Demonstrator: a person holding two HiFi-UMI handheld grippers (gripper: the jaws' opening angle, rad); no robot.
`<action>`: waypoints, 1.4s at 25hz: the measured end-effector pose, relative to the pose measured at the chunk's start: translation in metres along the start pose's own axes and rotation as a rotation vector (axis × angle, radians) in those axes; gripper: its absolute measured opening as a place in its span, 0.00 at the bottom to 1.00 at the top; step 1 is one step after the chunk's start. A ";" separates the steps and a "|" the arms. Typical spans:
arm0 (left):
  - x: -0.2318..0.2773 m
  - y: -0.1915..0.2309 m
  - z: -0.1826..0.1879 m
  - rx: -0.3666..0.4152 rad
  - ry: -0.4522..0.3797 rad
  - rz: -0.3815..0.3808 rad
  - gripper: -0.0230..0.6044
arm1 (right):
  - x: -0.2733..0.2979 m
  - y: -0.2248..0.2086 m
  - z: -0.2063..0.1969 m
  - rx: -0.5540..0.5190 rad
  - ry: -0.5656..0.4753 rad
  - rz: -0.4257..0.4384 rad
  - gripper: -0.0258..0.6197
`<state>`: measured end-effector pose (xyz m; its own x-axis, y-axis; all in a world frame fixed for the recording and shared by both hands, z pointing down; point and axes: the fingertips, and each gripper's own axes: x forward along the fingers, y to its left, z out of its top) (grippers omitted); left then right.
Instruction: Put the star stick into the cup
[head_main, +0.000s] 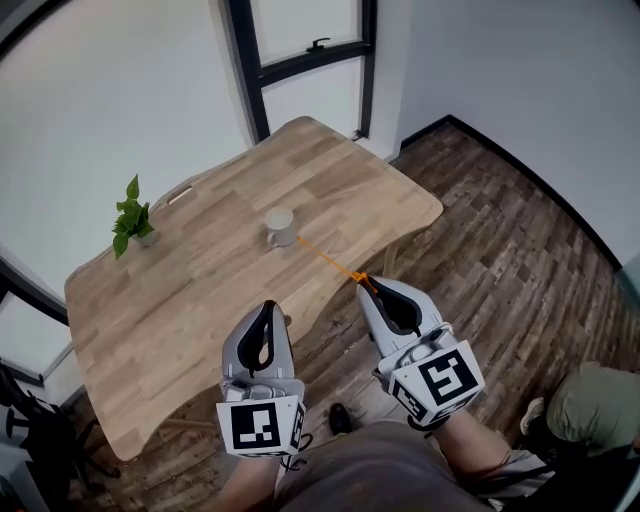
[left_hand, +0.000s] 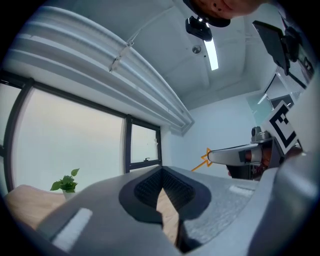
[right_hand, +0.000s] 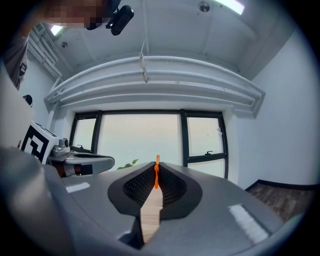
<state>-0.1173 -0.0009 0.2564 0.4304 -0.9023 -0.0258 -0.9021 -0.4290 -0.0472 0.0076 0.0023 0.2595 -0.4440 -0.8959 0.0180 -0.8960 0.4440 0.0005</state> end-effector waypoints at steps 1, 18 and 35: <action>0.005 0.003 -0.002 -0.003 0.001 -0.005 0.04 | 0.005 -0.001 0.000 -0.004 0.000 -0.003 0.11; 0.090 0.029 -0.031 0.019 0.054 0.004 0.04 | 0.080 -0.053 -0.018 0.039 0.006 0.000 0.11; 0.209 0.058 -0.024 0.068 0.084 0.163 0.04 | 0.195 -0.130 -0.021 0.091 0.020 0.201 0.11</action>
<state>-0.0802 -0.2154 0.2725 0.2723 -0.9612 0.0443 -0.9541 -0.2757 -0.1167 0.0382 -0.2297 0.2838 -0.6146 -0.7883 0.0280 -0.7867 0.6099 -0.0956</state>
